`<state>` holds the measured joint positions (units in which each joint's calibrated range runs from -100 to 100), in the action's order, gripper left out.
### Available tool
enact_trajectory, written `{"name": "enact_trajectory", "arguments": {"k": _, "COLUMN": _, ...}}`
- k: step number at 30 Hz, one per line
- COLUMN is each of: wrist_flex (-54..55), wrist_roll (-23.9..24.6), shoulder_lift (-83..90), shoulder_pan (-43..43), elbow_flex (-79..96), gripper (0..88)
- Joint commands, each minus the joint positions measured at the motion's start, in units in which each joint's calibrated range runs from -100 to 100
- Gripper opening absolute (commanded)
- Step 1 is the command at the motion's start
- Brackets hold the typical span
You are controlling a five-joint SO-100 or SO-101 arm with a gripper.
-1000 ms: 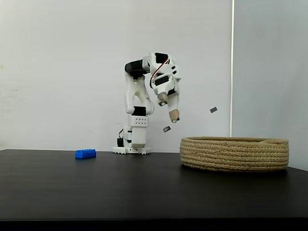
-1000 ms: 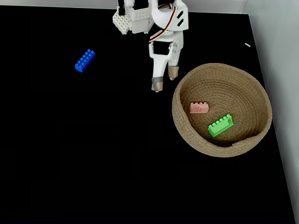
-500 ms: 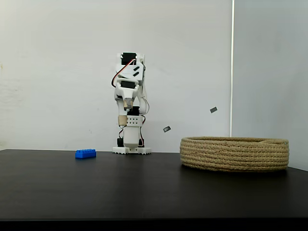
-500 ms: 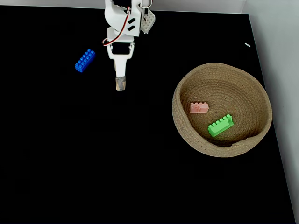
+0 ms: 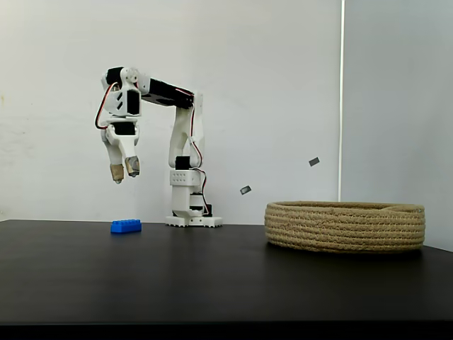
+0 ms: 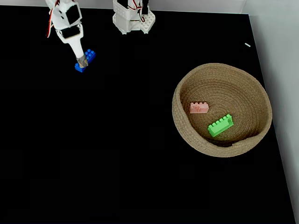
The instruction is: Place the lego blocks in the tray
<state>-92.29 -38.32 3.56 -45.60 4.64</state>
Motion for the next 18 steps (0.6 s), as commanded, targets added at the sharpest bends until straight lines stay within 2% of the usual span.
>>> {"name": "enact_trajectory", "arguments": {"k": 1, "wrist_flex": -0.63, "wrist_roll": -3.27, "shoulder_lift": -1.84, "shoulder_pan": -2.38, "elbow_flex": -5.32, "gripper": 38.7}}
{"name": "enact_trajectory", "arguments": {"k": 7, "wrist_flex": -0.30, "wrist_roll": -6.50, "shoulder_lift": -6.49, "shoulder_pan": -4.60, "elbow_flex": -5.23, "gripper": 37.8}}
{"name": "enact_trajectory", "arguments": {"k": 18, "wrist_flex": 6.03, "wrist_roll": -8.60, "shoulder_lift": -7.17, "shoulder_pan": -6.42, "elbow_flex": 0.60, "gripper": 38.5}}
